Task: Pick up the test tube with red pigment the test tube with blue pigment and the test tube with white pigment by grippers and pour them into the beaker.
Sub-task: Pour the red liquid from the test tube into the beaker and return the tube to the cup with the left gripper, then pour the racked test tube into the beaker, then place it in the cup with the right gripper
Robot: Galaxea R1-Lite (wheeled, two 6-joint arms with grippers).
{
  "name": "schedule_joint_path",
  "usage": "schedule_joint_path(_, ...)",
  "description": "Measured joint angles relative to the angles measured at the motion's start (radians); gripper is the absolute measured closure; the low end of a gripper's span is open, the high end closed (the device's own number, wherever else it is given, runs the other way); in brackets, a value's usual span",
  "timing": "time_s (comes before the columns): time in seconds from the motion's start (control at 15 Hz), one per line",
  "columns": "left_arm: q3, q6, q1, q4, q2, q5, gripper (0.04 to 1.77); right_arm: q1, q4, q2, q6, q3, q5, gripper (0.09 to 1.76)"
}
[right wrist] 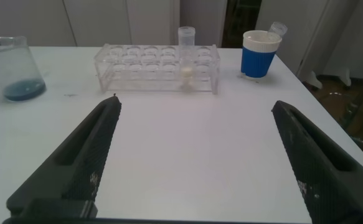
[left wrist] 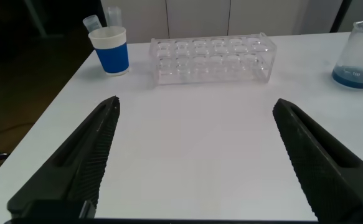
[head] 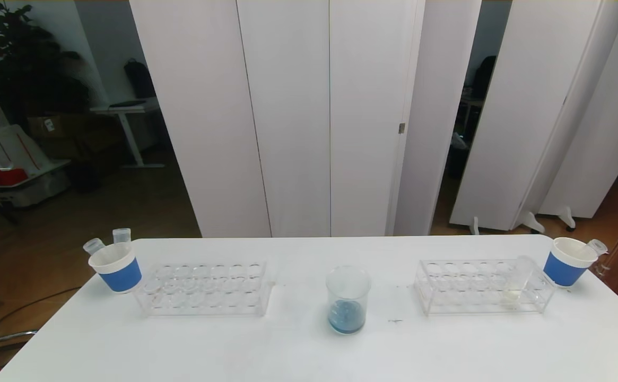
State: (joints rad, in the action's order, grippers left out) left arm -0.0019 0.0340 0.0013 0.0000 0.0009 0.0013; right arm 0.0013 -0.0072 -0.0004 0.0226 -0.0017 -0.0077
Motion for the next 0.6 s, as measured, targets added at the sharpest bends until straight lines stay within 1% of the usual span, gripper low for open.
schedule_joint_path(0.6,0.001,0.001,0.000,0.009,0.000,0.000,0.06,0.000,0.000,0.000,0.000,0.000,0.000,0.11)
